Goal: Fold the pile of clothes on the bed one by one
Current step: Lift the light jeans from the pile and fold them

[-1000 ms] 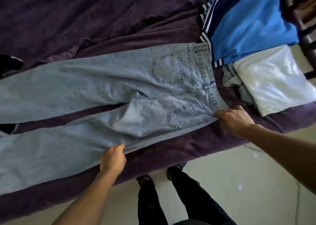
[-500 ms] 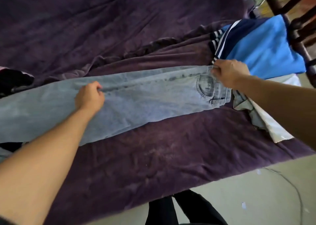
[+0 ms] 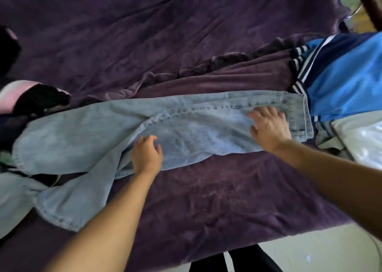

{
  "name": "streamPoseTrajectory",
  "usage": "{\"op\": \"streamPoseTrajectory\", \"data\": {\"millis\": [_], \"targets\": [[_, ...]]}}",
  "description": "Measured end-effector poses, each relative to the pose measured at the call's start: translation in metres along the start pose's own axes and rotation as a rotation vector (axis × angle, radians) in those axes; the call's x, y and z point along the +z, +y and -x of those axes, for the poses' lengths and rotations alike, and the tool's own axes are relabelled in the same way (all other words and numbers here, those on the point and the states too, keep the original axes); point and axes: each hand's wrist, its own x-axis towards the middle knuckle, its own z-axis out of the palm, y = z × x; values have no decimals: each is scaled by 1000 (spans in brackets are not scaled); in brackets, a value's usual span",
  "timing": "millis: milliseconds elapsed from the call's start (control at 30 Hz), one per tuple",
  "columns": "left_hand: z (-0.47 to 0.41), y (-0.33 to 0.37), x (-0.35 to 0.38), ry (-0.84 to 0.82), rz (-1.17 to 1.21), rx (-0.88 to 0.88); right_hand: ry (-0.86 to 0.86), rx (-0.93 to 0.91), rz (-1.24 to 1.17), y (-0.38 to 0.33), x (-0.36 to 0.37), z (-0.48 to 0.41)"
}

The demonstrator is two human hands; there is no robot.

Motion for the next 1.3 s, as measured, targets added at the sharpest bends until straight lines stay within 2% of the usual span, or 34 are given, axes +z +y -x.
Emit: {"op": "streamPoseTrajectory", "data": {"millis": [167,267,400,467,567,733,833,967,1033,1167,1233,1300], "targets": [[73,-63,-23,-30,-7,-184,-203,-138,-179,-78,21,28],[102,-115,-47,-32,-81,-319,-287,-213,-200,-130,25,29],[131,-182,-74,-92,-199,-374,-316,-271,-222,-201,22,26],[139,-209,-75,-174,-291,-345,-292,-281,-227,-240,19,18],[147,-251,-60,-294,-484,-190,-280,-284,-248,-300,21,0],[124,-328,-41,-273,-597,-9,-235,-208,-173,-375,60,-32],[100,-365,-43,-280,-560,94,-254,-118,-96,-402,88,-37],[73,-387,-65,-279,-435,193,-226,-15,-159,-421,93,-42],[58,-387,-89,-177,-218,187,-184,10,-194,-426,80,-48],[5,-381,-161,174,263,42,-78,58,-251,-434,37,-77],[-32,-377,-194,260,364,-27,-47,73,-259,-439,15,-99],[-74,-371,-214,275,381,-75,-40,100,-260,-445,-1,-123]]}}
